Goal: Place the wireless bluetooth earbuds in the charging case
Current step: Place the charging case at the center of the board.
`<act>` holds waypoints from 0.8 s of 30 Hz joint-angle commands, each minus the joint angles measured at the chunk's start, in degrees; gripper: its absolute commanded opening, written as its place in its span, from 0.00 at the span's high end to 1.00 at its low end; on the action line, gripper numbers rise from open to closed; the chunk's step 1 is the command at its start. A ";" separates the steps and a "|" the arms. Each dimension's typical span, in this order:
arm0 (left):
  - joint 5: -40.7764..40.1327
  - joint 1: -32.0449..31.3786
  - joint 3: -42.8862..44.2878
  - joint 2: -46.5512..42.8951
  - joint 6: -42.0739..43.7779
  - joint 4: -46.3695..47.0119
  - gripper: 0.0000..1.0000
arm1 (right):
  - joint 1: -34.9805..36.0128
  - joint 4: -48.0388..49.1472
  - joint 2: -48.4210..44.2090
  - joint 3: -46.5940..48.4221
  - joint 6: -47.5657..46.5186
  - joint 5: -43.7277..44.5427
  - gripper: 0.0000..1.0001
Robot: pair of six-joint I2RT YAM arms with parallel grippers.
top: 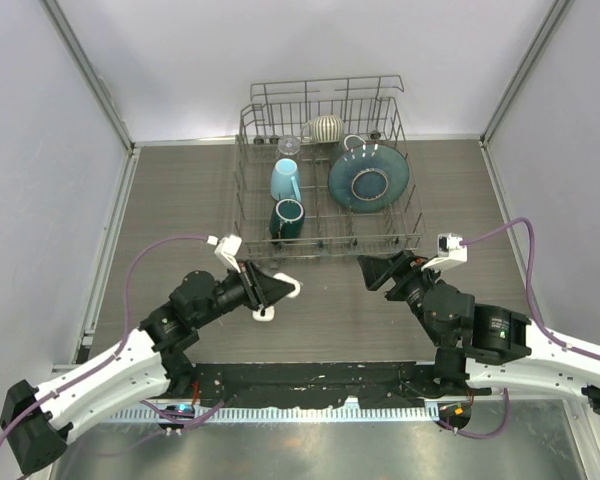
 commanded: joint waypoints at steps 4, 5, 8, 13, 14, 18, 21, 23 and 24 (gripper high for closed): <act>-3.83 -3.24 0.92 7.35 -6.58 3.38 1.00 | 0.01 0.22 -1.86 1.68 -1.09 2.05 0.22; -5.32 -4.04 1.18 11.20 -6.58 4.87 1.00 | 0.01 -0.04 -1.95 1.76 -0.92 1.87 0.22; -5.95 -6.59 3.28 19.63 -6.75 6.81 1.00 | 0.01 -1.88 -2.65 1.50 1.36 1.87 0.22; -6.39 -10.02 3.91 30.64 -10.00 13.92 1.00 | 0.01 -3.38 -4.67 0.45 3.04 2.04 0.22; -8.65 -10.46 3.82 32.14 -11.40 14.80 1.00 | 0.01 -3.56 -5.11 0.53 3.04 2.22 0.22; -9.64 -12.04 4.96 39.77 -12.99 17.19 1.00 | 0.01 -4.96 -5.55 1.32 2.34 3.54 0.22; -10.60 -13.01 6.63 44.35 -14.92 17.18 1.00 | 0.01 -5.05 -5.46 1.68 1.46 4.06 0.22; -10.96 -13.36 7.25 46.29 -16.06 17.36 1.00 | 0.01 -5.05 -5.11 1.94 1.02 4.24 0.22; -11.05 -13.45 7.42 47.09 -16.33 17.54 0.99 | 0.01 -5.05 -5.03 2.03 0.93 4.07 0.22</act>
